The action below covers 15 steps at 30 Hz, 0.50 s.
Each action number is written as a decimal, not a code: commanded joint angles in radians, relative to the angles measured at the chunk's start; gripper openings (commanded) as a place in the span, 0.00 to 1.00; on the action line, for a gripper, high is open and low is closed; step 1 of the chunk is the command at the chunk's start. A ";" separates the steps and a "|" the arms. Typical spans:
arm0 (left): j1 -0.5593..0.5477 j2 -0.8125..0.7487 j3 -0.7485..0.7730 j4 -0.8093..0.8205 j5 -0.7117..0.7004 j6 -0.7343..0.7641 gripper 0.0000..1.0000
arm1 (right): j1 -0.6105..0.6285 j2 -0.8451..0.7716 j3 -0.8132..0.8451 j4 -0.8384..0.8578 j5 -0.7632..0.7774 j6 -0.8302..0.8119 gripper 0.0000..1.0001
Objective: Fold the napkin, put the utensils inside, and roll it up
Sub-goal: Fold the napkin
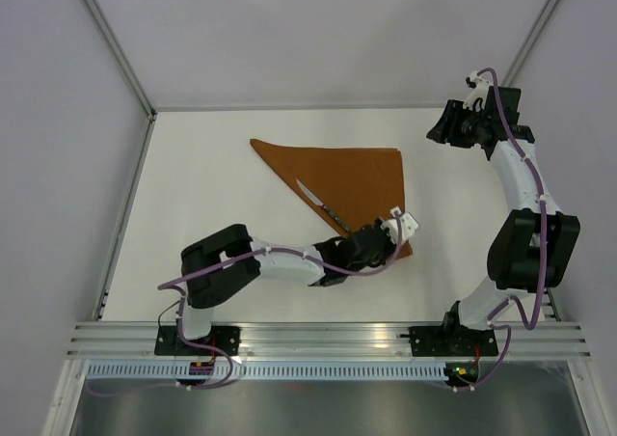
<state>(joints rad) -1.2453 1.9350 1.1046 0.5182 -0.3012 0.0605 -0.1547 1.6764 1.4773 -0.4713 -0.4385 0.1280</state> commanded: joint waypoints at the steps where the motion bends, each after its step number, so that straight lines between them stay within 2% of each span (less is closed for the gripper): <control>1: 0.127 -0.094 -0.037 -0.009 0.046 -0.256 0.02 | -0.005 -0.024 0.020 0.005 -0.019 0.022 0.54; 8: 0.352 -0.189 -0.118 -0.079 0.063 -0.497 0.02 | 0.000 -0.004 0.047 -0.010 -0.031 0.018 0.54; 15: 0.513 -0.177 -0.106 -0.161 0.120 -0.596 0.02 | 0.027 0.008 0.074 -0.029 -0.019 0.001 0.54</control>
<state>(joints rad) -0.7700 1.7805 0.9920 0.3904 -0.2272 -0.4229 -0.1444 1.6814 1.5005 -0.4873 -0.4507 0.1265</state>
